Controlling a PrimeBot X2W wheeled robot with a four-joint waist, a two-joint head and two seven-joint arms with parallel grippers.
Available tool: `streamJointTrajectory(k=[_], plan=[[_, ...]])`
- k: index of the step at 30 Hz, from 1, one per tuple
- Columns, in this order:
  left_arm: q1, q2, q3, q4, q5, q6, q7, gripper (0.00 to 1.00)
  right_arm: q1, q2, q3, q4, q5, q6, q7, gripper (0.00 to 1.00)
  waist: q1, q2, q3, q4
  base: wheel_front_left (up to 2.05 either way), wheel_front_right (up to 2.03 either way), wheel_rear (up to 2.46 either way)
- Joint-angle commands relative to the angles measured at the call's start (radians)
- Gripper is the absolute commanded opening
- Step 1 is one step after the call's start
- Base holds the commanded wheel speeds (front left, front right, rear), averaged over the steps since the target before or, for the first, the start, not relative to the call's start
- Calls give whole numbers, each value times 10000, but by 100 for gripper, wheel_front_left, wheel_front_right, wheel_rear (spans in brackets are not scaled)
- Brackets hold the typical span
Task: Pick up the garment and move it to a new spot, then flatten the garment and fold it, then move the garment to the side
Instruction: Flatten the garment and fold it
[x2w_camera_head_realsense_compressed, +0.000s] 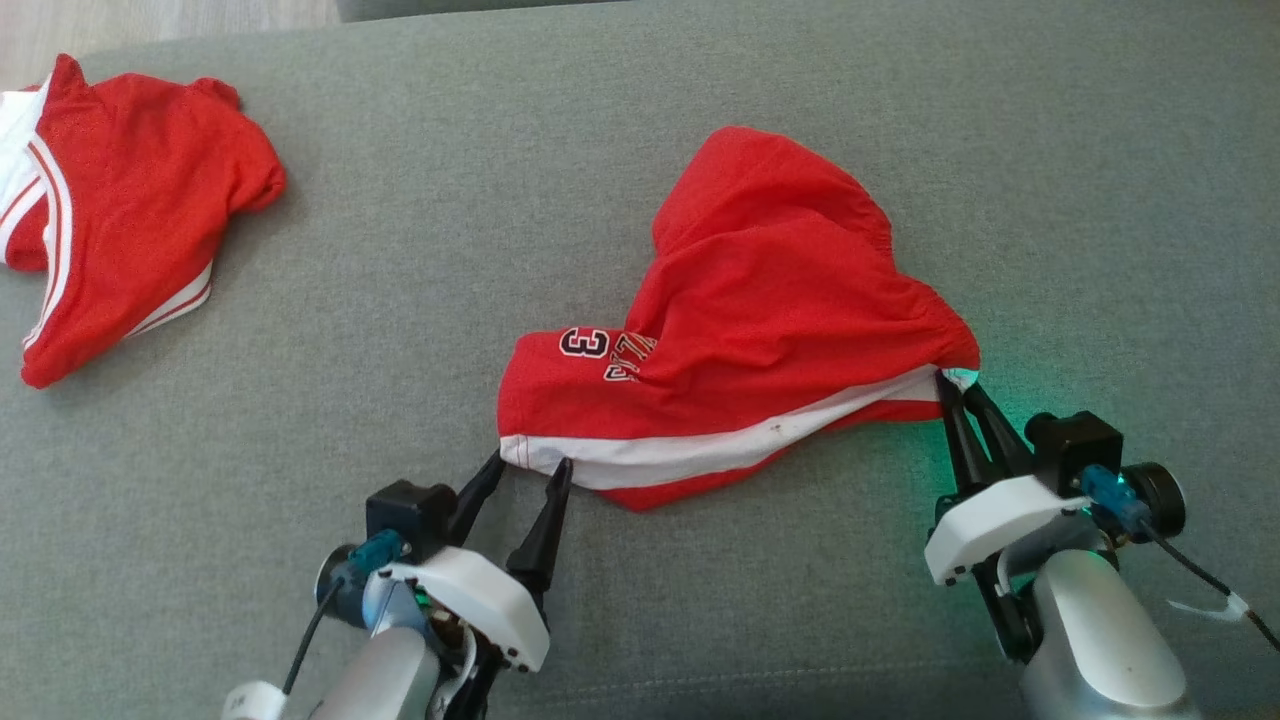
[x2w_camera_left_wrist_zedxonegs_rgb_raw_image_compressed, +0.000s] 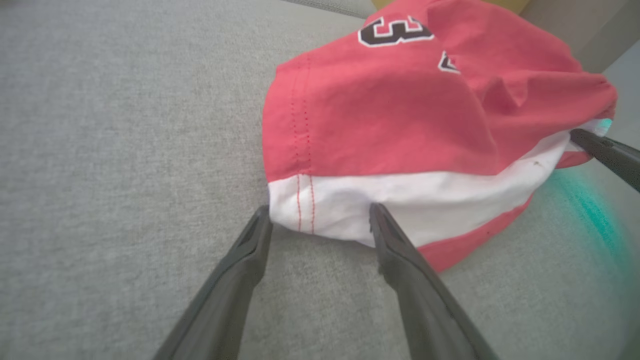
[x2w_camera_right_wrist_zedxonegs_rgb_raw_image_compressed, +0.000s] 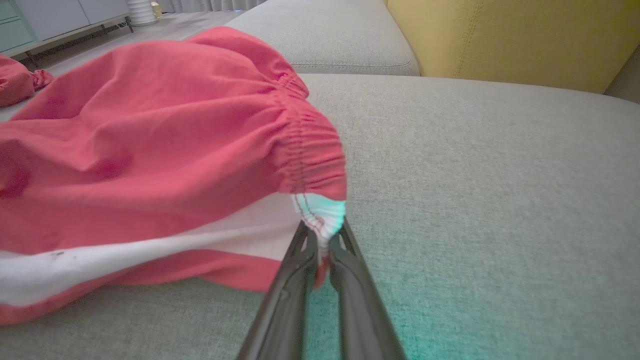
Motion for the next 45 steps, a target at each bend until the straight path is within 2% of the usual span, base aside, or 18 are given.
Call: streamJointTrajectory(k=[1,5,7,11,15,18,21,27,32,39,42,43,45], plan=[[-367,20,225,-339,-60,-36,-124,100,-366,-21,245,-230,31,-9,-146,0,0,0,-2,-6,0,0,0],[-285,20,197,-624,-49,-59,-124,100,-377,-21,243,-187,39,-9,-175,0,0,0,-3,-26,0,0,0],[-227,20,191,-764,-26,-64,-124,89,-388,-20,242,-170,44,-9,-186,0,0,0,6,-34,0,0,0],[-137,20,165,-898,28,-72,-124,49,-409,-20,236,-143,47,-9,-211,0,0,0,19,-43,0,0,0],[-108,20,170,-956,110,-79,-124,36,-429,-20,238,-117,57,-9,-238,0,0,0,17,-54,0,0,0],[-54,20,229,-1048,214,-83,-124,23,-436,-20,228,-136,78,-9,-266,0,0,0,-21,-65,0,0,0],[71,20,398,-1305,313,-82,-124,0,-427,-20,219,-232,147,-9,-303,0,0,0,-124,-72,0,0,0],[500,20,835,-2203,521,-99,-124,0,-262,-20,191,-773,367,-9,-358,0,0,0,-564,-58,0,0,0],[876,20,1255,-3339,690,-112,-124,0,-6,-64,356,-1840,660,-9,-320,0,0,0,-1034,-108,0,0,0],[1123,138,1777,-5277,1137,-121,-124,0,546,-374,827,-4477,1155,-9,250,0,0,0,-1747,-234,0,0,0],[1022,334,1964,-6110,1292,-126,-124,0,778,-581,921,-5826,1231,-9,677,0,0,0,-2020,-298,0,0,0],[847,515,2054,-6675,1397,-129,-124,0,882,-733,916,-6705,1257,-9,970,0,0,0,-2114,-317,0,0,0],[739,614,2087,-6954,1450,-130,-124,0,909,-812,904,-7105,1261,-9,1111,0,0,0,-2162,-327,0,0,0]])
